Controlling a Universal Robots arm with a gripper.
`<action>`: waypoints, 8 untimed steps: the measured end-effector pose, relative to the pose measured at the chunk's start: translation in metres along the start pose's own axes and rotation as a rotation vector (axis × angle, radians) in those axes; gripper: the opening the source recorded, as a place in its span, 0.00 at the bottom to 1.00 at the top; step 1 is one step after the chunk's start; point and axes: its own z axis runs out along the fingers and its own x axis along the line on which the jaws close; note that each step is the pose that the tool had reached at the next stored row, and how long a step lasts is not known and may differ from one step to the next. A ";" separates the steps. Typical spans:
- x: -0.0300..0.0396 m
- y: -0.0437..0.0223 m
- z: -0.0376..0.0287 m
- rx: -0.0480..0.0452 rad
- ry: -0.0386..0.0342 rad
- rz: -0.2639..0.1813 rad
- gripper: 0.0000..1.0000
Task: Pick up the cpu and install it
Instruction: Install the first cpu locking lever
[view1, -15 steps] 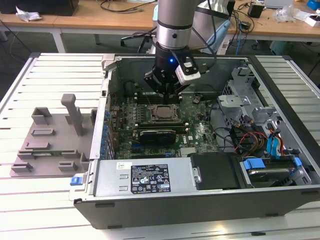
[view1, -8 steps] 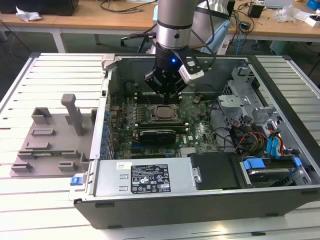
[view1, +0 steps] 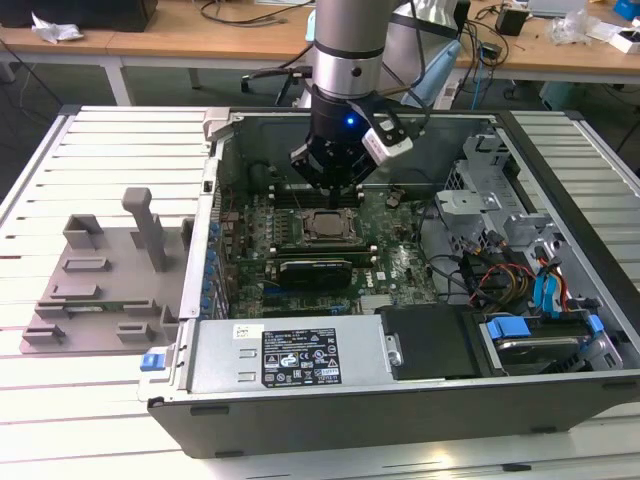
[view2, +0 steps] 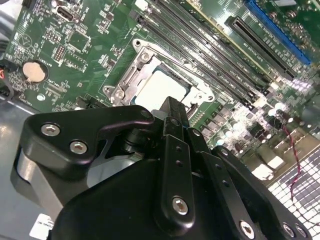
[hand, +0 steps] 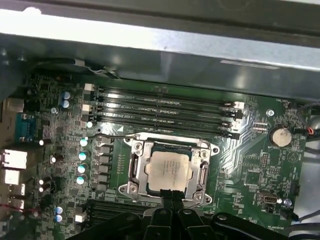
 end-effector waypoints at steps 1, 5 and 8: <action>0.0000 0.0000 0.0000 -0.0005 -0.0008 -0.011 0.11; 0.0000 0.0001 0.0001 -0.0298 -0.0040 0.004 0.11; 0.0000 0.0000 0.0004 -0.0208 -0.0015 0.029 0.11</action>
